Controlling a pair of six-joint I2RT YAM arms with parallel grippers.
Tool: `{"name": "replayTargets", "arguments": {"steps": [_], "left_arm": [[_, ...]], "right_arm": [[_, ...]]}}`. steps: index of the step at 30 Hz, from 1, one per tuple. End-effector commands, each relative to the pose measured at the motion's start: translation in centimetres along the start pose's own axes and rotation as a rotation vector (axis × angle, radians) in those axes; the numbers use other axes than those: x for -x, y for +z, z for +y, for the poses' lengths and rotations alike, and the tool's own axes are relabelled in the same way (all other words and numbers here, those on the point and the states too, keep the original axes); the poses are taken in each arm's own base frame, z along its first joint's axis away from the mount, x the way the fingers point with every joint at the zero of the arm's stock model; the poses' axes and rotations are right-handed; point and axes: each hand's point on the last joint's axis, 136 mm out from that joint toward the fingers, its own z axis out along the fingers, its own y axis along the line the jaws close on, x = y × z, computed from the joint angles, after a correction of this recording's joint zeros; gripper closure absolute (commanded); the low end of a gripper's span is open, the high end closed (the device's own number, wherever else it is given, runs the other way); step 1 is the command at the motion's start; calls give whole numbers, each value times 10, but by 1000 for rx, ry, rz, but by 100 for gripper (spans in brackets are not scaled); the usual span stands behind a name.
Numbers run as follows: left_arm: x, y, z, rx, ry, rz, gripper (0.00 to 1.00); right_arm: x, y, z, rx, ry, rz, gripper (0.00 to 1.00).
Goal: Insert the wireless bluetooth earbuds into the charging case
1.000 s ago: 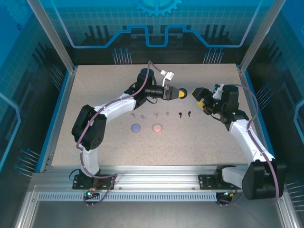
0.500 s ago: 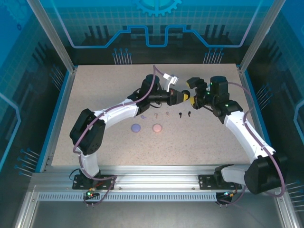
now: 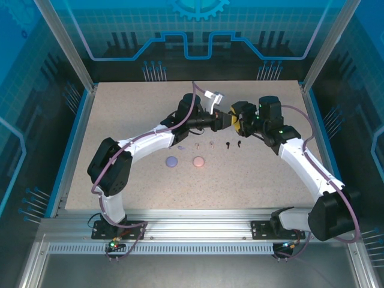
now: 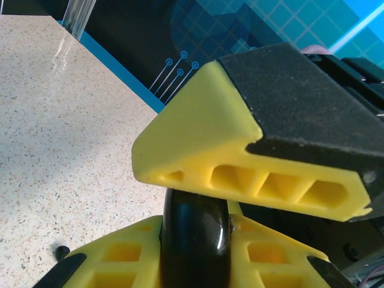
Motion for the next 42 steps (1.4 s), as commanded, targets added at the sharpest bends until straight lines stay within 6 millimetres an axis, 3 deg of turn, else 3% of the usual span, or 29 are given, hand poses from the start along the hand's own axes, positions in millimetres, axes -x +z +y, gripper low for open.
{"name": "replayTargets", "arguments": {"steps": [1,6,11,13,18,26,32,35,42], "left_arm": [[14,-7,-13,-14,64,-44,100],[14,-7,-15,-16,64,-43,100],[14,-7,-15,-15,63,-43,100],[15,-7,-14,-8,65,-42,100],[18,-12,-13,16,79,-47,81],[21,-16,-11,22,77,-55,71],[22,-18,-11,20,76,-60,56],[23,-19,-10,22,74,-62,54],[24,-19,-11,13,66,-77,60]], "right_arm": [[-5,2,8,19,-10,2,41],[-6,2,10,25,-13,6,55],[-6,2,11,27,-13,2,62],[-5,1,11,27,-14,0,62],[-3,2,6,12,-13,-7,62],[-2,2,2,0,-10,-10,62],[-1,2,0,-5,-10,-14,62],[0,2,0,-6,-6,-15,62],[0,2,-3,-14,-5,-13,62]]}}
